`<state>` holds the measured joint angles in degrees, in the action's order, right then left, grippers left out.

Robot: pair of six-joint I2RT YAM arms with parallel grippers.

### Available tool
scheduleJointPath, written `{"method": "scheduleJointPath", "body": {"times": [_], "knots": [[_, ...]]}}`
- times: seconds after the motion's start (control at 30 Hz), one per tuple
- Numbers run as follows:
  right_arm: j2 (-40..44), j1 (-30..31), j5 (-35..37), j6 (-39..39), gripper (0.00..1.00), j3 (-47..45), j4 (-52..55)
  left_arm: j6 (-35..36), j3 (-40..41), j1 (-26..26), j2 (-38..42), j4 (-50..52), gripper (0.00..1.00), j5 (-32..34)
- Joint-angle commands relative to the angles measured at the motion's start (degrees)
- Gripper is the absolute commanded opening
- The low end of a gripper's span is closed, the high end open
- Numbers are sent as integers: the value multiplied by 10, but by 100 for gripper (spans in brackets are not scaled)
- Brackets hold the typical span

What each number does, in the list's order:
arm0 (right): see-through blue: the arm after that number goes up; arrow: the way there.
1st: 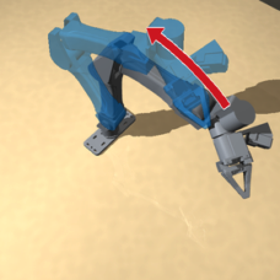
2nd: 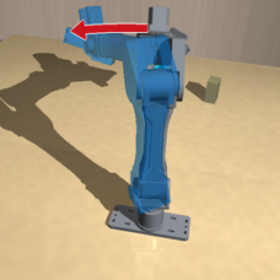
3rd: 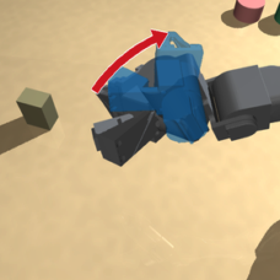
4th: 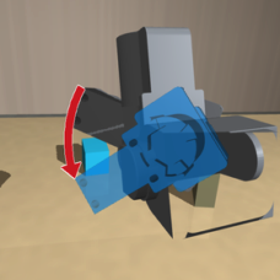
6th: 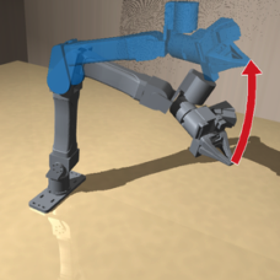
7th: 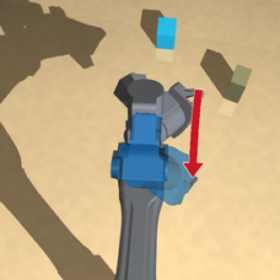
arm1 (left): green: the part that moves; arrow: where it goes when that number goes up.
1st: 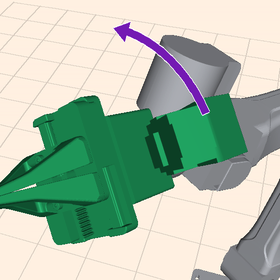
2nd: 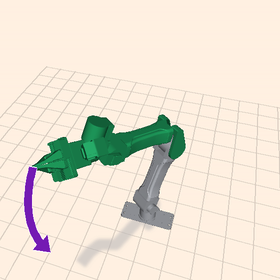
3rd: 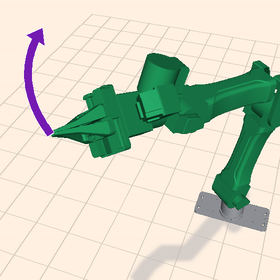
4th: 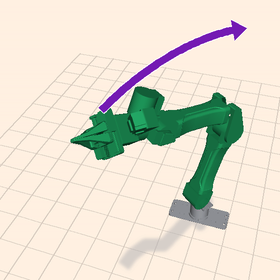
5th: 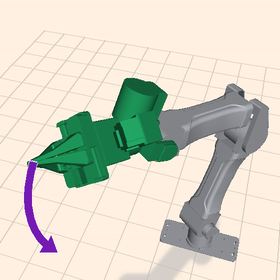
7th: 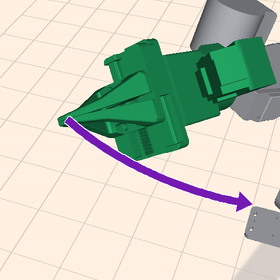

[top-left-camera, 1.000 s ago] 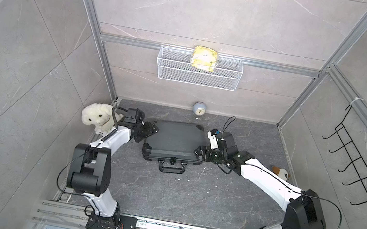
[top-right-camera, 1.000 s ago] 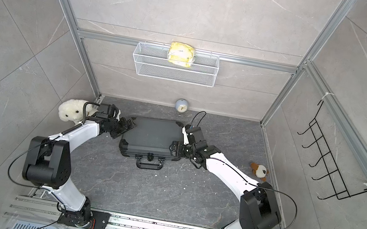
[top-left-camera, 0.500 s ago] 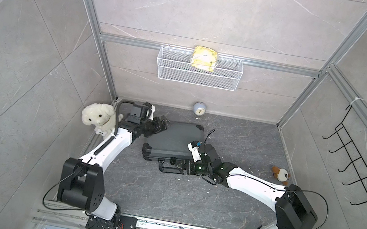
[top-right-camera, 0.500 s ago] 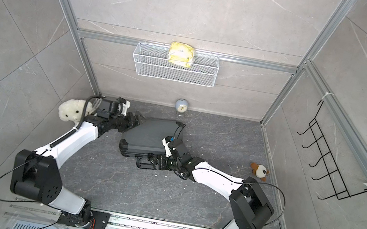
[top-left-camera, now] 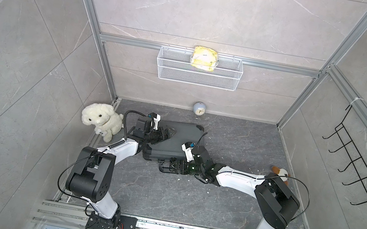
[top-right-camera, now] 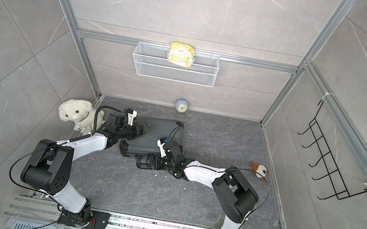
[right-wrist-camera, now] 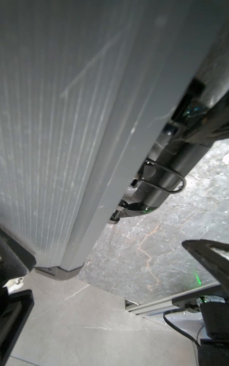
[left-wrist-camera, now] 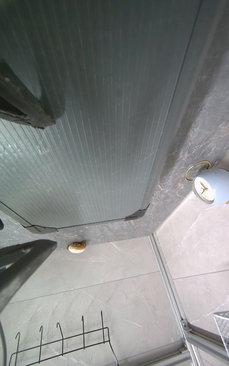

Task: Open the poker set cases
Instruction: Open the case lid on the poker set case.

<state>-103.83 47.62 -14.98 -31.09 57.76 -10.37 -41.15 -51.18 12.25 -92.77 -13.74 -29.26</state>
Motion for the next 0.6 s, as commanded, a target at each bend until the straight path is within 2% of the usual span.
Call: {"method": "scheduleJointPath", "body": {"times": [0.0, 0.4, 0.57], "knots": [[-25, 6, -2, 10, 76, 19, -35, -24, 47, -4, -53, 137, 91, 39], [-95, 34, -6, -13, 76, 36, -68, -20, 19, -6, -52, 152, 91, 34], [-70, 34, -4, -12, 77, 19, -66, -23, -10, -10, -34, 174, 91, 30]]}}
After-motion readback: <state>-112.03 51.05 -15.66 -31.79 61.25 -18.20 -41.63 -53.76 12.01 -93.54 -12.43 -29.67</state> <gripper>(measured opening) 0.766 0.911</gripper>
